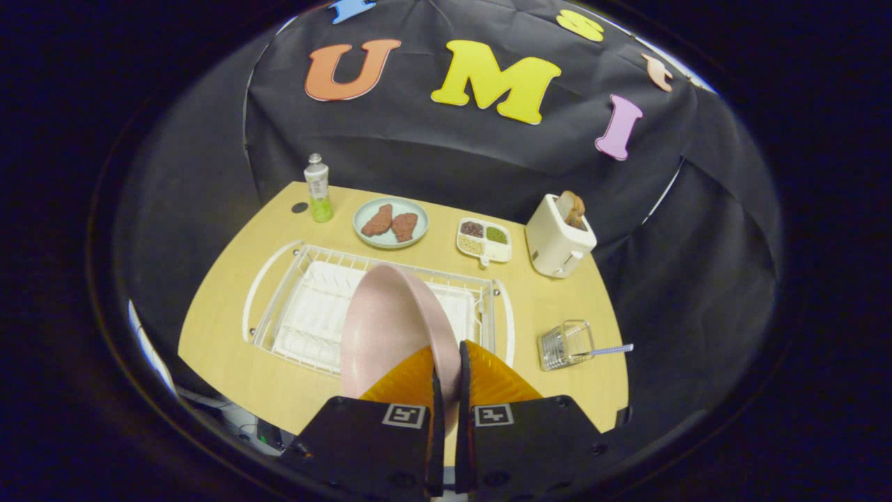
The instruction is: Take the plate from the dish rack, then take the spoon from the basket and place it into the plate.
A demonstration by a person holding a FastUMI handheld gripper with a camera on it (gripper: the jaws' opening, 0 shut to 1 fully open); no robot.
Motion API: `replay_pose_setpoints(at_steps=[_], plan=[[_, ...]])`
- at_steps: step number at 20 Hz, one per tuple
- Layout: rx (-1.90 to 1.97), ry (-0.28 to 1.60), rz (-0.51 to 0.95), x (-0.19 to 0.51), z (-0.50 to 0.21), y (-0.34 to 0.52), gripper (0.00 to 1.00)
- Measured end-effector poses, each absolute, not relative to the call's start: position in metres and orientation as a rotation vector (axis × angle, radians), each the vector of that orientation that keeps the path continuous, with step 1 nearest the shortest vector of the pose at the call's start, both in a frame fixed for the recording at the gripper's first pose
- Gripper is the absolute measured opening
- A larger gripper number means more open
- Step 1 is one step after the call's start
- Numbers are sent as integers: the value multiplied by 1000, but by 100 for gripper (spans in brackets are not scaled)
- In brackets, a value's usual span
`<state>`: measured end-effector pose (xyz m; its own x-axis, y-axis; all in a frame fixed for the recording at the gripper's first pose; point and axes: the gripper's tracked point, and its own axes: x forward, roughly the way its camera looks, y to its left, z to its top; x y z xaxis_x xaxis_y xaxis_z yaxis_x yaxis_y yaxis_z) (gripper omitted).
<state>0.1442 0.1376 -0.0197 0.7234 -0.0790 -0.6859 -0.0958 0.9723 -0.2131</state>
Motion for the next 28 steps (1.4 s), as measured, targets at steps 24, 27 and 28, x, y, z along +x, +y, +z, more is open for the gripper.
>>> replay_pose_setpoints(at_steps=[24,27,28], plan=[[204,815,178,67,-219,25,16],[194,798,159,70,-222,18,18],[175,780,145,72,-222,15,20]])
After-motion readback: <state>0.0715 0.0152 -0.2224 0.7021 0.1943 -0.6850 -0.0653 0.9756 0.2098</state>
